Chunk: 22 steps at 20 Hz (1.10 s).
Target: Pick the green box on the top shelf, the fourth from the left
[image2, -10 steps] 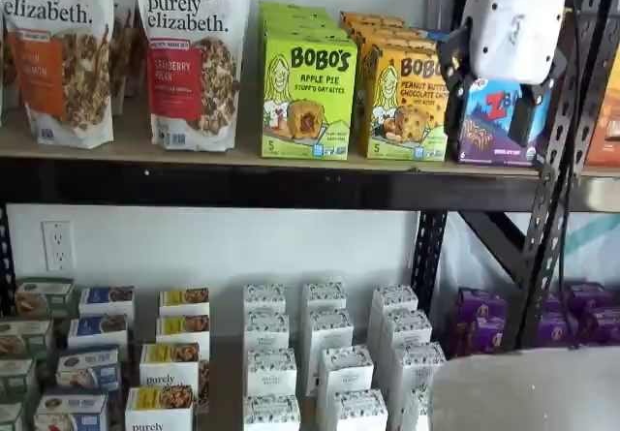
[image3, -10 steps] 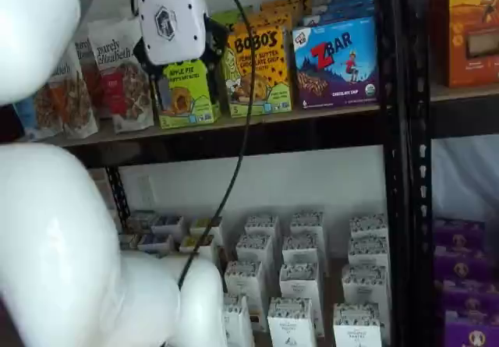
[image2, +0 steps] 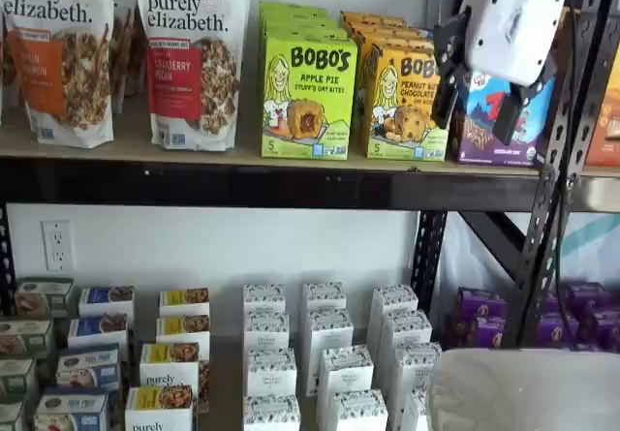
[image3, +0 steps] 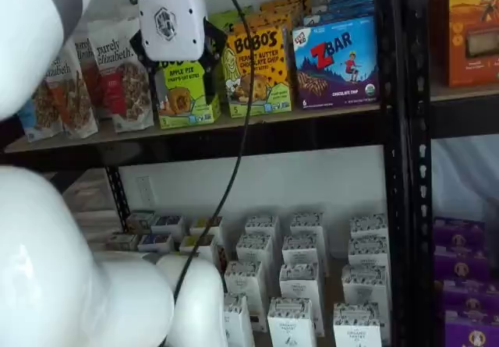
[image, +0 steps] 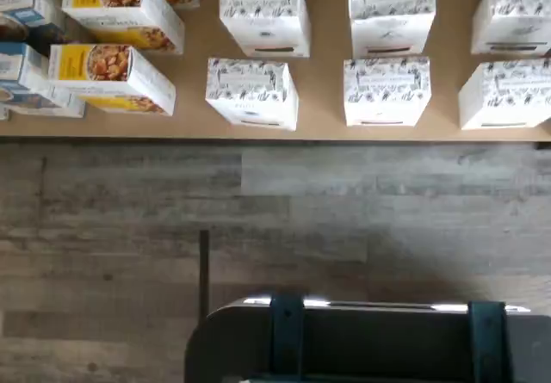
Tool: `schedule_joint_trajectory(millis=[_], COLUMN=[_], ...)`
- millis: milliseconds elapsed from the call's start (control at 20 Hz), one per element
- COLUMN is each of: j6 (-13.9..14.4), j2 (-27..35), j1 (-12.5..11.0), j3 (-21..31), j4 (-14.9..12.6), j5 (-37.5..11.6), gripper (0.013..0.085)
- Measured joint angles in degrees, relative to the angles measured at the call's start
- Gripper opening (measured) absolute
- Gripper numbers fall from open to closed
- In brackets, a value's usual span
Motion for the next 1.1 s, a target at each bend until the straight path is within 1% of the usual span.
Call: schedule_joint_trajectory(millis=[350,450,750,850,1100], j6=[2.11,2.71,5.54,6.14,8.33], j2=[0.60,1.18,4.19,5.07,7.33], j1=[3.00,3.63,6.84,7.44,10.31], j3=[0.39,0.27,-0.86,-1.12,-1.72], j4=[-1.56,-1.43,-1.68,-1.55,-3.53], j5=[-3.29,-4.08,-6.34,-6.80,-8.98], gripper=[0.0850,0.0850,0.0850,0.0850,0.0850])
